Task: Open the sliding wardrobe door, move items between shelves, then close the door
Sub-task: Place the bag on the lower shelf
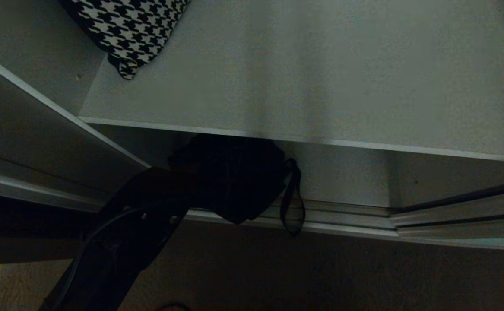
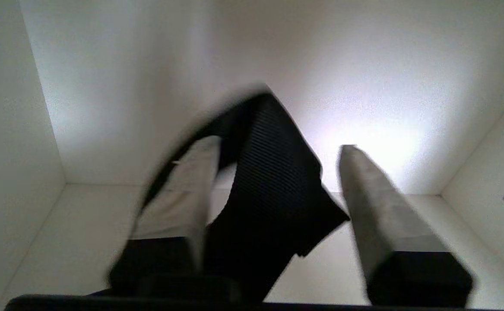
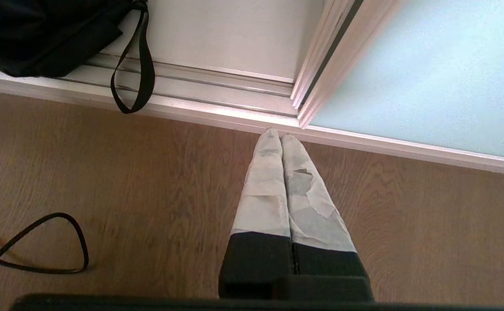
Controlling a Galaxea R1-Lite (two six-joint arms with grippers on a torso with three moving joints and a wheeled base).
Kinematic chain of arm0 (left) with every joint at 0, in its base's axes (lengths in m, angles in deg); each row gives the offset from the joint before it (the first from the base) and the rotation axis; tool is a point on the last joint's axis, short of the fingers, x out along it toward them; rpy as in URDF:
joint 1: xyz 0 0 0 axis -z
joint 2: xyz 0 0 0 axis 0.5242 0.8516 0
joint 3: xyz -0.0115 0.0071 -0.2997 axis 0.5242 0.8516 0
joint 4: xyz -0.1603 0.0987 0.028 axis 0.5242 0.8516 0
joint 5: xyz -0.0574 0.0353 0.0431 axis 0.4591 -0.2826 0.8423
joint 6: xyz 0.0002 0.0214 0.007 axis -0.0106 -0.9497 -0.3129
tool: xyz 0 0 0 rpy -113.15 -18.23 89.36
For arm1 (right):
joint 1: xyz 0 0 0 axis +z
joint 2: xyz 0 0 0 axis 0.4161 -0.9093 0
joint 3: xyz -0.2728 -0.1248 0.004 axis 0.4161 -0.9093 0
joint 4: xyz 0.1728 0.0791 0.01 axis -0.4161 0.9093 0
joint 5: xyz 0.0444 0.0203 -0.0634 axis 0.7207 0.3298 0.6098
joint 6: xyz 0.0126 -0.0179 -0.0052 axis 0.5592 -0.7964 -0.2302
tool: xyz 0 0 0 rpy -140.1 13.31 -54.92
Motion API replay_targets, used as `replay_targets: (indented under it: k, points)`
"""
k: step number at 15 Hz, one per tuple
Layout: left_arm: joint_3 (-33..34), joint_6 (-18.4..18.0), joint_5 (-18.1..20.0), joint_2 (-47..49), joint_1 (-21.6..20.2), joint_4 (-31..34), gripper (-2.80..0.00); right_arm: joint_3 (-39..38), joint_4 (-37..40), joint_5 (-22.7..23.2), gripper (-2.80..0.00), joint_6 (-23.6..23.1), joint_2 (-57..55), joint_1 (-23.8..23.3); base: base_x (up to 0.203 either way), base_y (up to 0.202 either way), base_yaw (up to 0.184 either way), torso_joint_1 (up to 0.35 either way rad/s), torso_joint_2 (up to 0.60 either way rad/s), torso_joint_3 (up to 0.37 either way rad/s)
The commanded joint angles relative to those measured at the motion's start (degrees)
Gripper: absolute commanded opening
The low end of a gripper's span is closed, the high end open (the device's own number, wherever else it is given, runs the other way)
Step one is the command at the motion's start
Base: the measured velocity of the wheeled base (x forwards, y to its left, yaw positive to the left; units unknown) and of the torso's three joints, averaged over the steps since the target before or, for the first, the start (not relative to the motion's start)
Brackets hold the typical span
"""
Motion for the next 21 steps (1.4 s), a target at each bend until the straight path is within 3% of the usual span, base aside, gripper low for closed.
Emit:
replay_targets:
  k: [1,21]
  points:
    - [0.0,0.0,0.0,0.4,0.0,-0.5,0.00,0.0,0.0,0.0,-2.80,0.0,0.2,0.0,0.000,0.000,0.000,0.000,0.00,0.000]
    - [0.0,0.2,0.1,-0.6,-0.1,-0.5,0.00,0.0,0.0,0.0,-2.80,0.0,0.2,0.0,0.000,0.000,0.000,0.000,0.00,0.000]
